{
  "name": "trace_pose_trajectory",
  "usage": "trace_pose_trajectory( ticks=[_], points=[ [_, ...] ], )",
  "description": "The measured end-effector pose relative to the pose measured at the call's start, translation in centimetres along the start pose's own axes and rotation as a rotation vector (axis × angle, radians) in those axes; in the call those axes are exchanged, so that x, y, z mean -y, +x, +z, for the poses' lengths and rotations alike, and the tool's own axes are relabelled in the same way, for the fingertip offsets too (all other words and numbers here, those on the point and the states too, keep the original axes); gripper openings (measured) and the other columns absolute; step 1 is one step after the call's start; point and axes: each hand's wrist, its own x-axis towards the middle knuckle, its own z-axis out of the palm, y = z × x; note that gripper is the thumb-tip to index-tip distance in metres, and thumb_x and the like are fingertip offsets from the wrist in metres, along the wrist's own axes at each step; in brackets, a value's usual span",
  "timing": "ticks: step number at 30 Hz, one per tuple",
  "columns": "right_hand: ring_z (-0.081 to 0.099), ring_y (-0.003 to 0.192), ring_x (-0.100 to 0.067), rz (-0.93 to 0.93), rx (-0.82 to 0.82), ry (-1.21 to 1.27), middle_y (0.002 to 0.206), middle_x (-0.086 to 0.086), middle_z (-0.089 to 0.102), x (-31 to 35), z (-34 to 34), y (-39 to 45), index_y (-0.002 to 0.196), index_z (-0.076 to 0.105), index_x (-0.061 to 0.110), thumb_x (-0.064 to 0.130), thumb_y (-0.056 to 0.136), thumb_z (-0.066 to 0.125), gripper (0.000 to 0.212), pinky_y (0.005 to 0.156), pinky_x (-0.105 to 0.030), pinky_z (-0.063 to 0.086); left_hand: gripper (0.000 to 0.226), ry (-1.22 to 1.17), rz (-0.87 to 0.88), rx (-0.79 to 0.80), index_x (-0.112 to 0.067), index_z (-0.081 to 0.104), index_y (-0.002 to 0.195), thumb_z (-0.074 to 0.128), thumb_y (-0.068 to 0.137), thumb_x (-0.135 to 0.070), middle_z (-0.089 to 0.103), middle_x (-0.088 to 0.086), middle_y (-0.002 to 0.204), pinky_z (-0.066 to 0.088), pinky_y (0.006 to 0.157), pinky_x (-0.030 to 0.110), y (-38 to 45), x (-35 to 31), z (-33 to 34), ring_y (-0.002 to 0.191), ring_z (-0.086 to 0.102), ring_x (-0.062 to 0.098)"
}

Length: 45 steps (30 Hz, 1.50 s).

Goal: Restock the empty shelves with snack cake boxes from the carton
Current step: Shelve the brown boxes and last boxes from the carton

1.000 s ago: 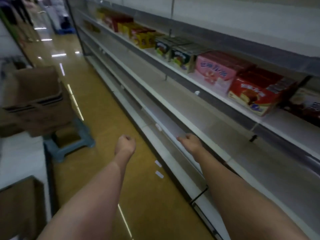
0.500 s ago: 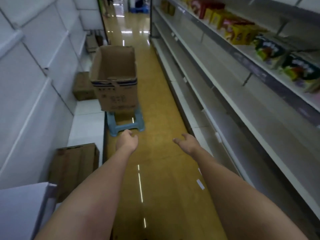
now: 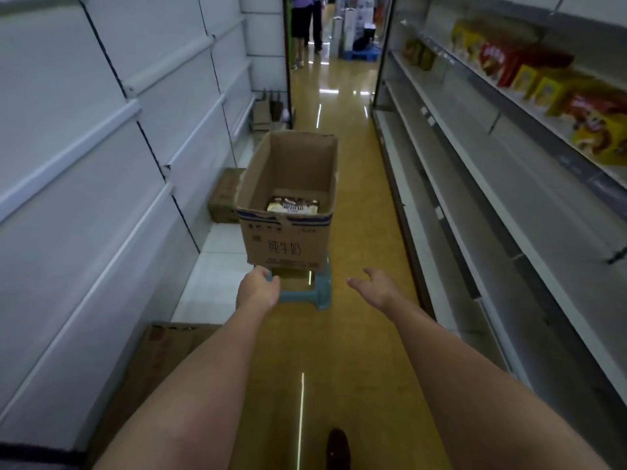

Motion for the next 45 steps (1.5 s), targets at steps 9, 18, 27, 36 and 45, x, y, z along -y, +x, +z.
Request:
trace_pose_trajectory(
  ticks=[9,18,27,36,45],
  points=[
    [0.035,0.137,-0.03,-0.077,0.06,-0.048,0.153,-0.012,0.032,6.2,-4.7,14.6,0.148,0.028,0.007,0.042,0.094,0.054,0.07,0.109,-0.039,0.035,0.032,-0.067,-0.064,-0.071,-0.011,0.054,0.126,0.05,0.097,-0.024,0.058,0.008,0.128,0.043,0.096,0.035,12.0,-7.4,1.6,0.117,0.053,0.027],
    [0.038,0.135,-0.028,-0.083,0.085,-0.032,0.15,-0.007,0.037,10.6,-3.5,26.5,0.146,0.033,0.012,0.034,0.096,0.053,0.058,0.103,-0.036,0.036,0.029,-0.052,-0.122,-0.115,-0.014,0.057,0.123,0.051,0.096,-0.023,0.06,0.009,0.122,0.048,0.088,0.035,24.1,-8.4,1.9,0.109,0.057,0.027],
    [0.037,0.136,-0.029,0.06,0.085,-0.005,0.15,-0.01,0.036,15.6,0.6,38.8,0.147,0.03,0.011,0.032,0.093,0.059,0.065,0.107,-0.038,0.036,0.034,-0.006,-0.138,0.01,-0.016,0.053,0.129,0.052,0.096,-0.025,0.058,0.006,0.127,0.046,0.099,0.042,39.2,-8.2,1.7,0.115,0.055,0.024],
    [0.056,0.116,-0.027,0.263,0.218,-0.022,0.132,-0.012,0.055,15.2,6.2,48.1,0.138,0.04,0.009,0.028,0.088,0.064,0.058,0.095,-0.037,0.047,0.047,0.068,-0.178,0.321,-0.012,0.041,0.139,0.052,0.097,-0.027,0.046,0.012,0.139,0.043,0.1,0.038,49.6,-5.3,6.3,0.125,0.048,0.028],
    [0.054,0.119,-0.028,0.396,0.307,-0.033,0.133,-0.01,0.055,10.1,11.4,55.6,0.134,0.045,0.013,0.025,0.088,0.065,0.052,0.1,-0.043,0.045,0.055,0.07,-0.286,0.457,-0.005,0.035,0.142,0.054,0.095,-0.027,0.041,0.018,0.143,0.038,0.104,0.035,56.3,-0.8,13.7,0.129,0.043,0.033]
  ],
)
